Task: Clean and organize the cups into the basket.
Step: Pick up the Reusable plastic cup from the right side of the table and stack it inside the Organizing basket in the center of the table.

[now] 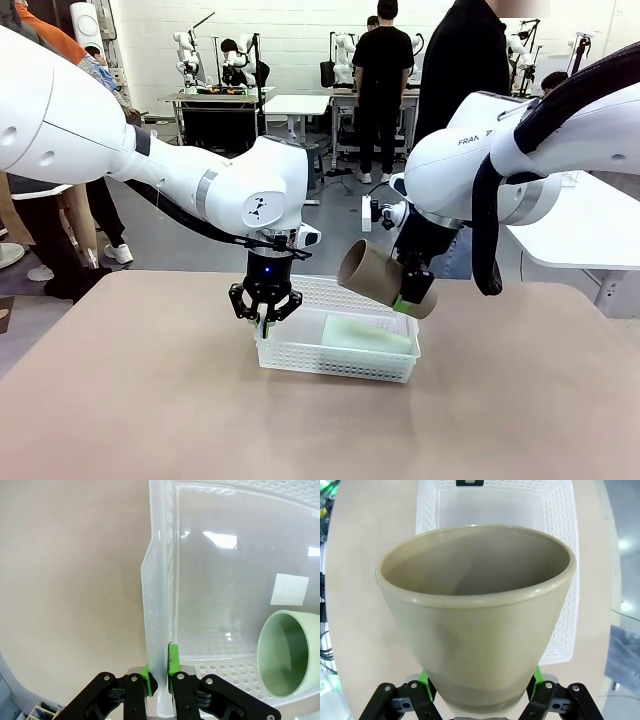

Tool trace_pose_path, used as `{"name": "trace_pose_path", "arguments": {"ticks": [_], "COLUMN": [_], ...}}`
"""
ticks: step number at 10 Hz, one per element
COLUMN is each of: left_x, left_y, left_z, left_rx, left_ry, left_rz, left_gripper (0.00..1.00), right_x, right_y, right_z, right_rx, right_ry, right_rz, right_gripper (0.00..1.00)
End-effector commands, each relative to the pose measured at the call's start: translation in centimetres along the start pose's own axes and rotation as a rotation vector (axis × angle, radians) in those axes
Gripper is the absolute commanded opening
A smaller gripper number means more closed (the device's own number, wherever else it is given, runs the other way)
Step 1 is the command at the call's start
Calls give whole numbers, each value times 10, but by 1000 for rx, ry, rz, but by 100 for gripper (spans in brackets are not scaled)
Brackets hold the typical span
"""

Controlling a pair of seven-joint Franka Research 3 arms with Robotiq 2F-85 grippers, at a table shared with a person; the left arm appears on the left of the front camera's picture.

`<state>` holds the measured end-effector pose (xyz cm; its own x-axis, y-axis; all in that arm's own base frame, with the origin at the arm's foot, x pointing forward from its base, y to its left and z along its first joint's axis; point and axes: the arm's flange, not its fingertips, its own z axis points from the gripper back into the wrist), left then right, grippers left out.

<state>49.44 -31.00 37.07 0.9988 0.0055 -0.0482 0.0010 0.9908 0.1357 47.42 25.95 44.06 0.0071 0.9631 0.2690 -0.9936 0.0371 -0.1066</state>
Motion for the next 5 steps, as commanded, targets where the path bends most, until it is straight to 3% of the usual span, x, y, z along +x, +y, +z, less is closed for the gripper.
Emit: {"name": "trace_pose_path", "arguments": {"ticks": [1, 5], "left_x": [0, 0], "left_y": [1, 1], "left_z": [-1, -1], "left_rx": [4, 4], "left_ry": [0, 0], "left_rz": [-4, -4], "left_gripper": [0, 0], "right_x": [20, 46], "right_y": [-19, -42], "right_z": [-13, -31], "right_rx": [-14, -17], "right_ry": [93, 164], "right_rz": [-26, -17], "right_gripper": [81, 81]}}
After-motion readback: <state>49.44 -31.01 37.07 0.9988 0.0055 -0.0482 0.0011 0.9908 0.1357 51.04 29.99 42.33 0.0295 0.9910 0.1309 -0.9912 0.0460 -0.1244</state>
